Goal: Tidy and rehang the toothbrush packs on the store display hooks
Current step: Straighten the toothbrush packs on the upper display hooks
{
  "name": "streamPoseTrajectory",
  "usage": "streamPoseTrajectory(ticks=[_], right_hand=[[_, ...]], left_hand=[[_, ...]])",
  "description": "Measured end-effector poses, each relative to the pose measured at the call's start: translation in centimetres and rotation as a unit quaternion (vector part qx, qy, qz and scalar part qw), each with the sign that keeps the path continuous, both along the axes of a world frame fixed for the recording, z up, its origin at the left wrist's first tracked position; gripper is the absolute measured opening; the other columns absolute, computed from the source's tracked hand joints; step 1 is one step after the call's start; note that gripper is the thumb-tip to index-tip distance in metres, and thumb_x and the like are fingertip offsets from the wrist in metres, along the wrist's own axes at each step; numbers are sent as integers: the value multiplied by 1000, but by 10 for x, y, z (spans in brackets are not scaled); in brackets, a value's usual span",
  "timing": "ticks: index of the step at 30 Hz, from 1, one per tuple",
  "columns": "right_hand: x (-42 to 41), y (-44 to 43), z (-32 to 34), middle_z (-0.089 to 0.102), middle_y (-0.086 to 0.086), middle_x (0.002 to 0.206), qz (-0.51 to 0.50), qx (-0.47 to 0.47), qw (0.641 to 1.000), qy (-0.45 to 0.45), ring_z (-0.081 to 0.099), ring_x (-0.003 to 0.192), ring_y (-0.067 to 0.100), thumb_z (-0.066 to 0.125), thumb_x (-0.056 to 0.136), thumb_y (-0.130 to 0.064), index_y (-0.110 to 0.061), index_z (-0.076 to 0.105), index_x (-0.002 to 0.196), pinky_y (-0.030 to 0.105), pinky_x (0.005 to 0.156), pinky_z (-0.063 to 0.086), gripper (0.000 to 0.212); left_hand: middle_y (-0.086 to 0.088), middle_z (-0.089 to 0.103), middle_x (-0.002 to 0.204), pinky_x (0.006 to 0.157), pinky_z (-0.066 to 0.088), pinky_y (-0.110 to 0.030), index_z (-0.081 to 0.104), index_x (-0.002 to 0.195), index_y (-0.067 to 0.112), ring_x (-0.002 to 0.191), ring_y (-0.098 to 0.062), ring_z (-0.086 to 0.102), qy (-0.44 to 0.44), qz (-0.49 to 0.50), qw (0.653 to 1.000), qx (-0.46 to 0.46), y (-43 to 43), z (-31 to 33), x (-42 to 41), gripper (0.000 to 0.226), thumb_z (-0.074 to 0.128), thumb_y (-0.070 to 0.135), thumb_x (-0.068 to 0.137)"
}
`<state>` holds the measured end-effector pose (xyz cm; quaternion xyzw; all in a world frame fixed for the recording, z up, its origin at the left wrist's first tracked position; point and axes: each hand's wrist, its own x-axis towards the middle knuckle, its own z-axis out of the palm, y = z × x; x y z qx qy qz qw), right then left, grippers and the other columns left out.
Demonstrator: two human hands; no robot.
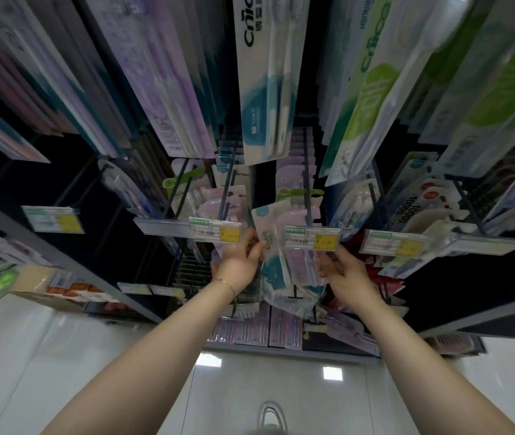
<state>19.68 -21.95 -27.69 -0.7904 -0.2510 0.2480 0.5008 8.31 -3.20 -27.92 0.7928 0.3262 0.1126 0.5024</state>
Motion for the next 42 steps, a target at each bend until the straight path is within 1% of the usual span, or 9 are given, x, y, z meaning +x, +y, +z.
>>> streamPoseTrajectory(ticks=[3, 6, 10, 17, 25, 29, 33, 37, 42], right_hand=[[-6, 5, -1, 63, -4, 104, -24, -3, 1000, 9, 62, 93, 17, 50, 97, -27, -41, 53, 107, 31, 82, 49, 18], [-5, 11, -9, 55, 8, 124, -85, -83, 992, 42, 57, 106, 23, 54, 96, -24, -17, 48, 130, 30, 85, 46, 35], [-17, 24, -15, 63, 18, 115, 10, -233, 969, 85, 60, 83, 22, 58, 94, -25, 2, 55, 122, 28, 71, 48, 39], [-77, 44, -6, 54, 3, 128, 129, -122, 982, 67, 66, 83, 18, 66, 89, -23, -18, 50, 134, 27, 51, 56, 48], [-109, 41, 43, 62, 2, 80, 121, -33, 992, 4, 64, 53, 23, 56, 95, -20, -13, 58, 92, 36, 55, 53, 8], [-113, 48, 74, 63, 22, 86, 105, 31, 994, -25, 67, 61, 22, 52, 97, -20, -7, 55, 95, 39, 64, 54, 13], [-115, 54, 112, 59, 4, 74, 84, 84, 990, -77, 63, 57, 17, 50, 98, -20, -19, 53, 87, 25, 56, 51, 11], [-103, 60, 144, 60, 2, 73, 67, 111, 983, -129, 58, 52, 9, 50, 98, -20, -9, 56, 97, 32, 56, 52, 12], [-79, 67, 174, 62, -3, 75, 28, 146, 974, -169, 58, 59, 4, 54, 96, -21, -22, 57, 89, 31, 60, 52, 8]], left_hand=[[-9, 71, 92, 80, 54, -30, 63, 99, 12, 87, -25, 67, 20, 20, 1000, -9, 5, -2, -17, 15, 54, 25, 97], [-12, 68, 89, 69, 49, -18, 60, 99, 5, 83, -25, 66, 7, -4, 1000, 20, 9, -2, -33, 12, 53, 14, 97], [-11, 67, 87, 69, 52, -23, 58, 100, 12, 80, -25, 66, 17, -39, 997, 58, 14, 5, -54, 6, 54, 13, 96], [-12, 66, 86, 80, 54, -48, 57, 96, 4, 82, -27, 65, 1, -95, 991, 89, 11, 17, -95, 13, 57, 16, 95], [-5, 69, 85, 77, 56, -43, 59, 97, 5, 77, -14, 68, -79, -97, 985, 118, 7, 59, -124, 14, 58, 18, 95], [1, 67, 80, 71, 57, -32, 58, 89, 15, 71, -8, 66, -136, -66, 979, 138, 10, 92, -123, 7, 59, 20, 95], [0, 67, 89, 67, 55, -26, 58, 102, 17, 72, -12, 65, -175, -64, 975, 121, 8, 125, -116, 9, 59, 23, 95], [-3, 67, 96, 65, 56, -27, 59, 108, 7, 70, -12, 62, -185, -78, 972, 119, 6, 156, -102, 15, 54, 17, 97], [0, 68, 94, 63, 57, -28, 58, 102, 9, 65, -6, 62, -215, -61, 970, 98, 6, 192, -77, 11, 54, 17, 97]])
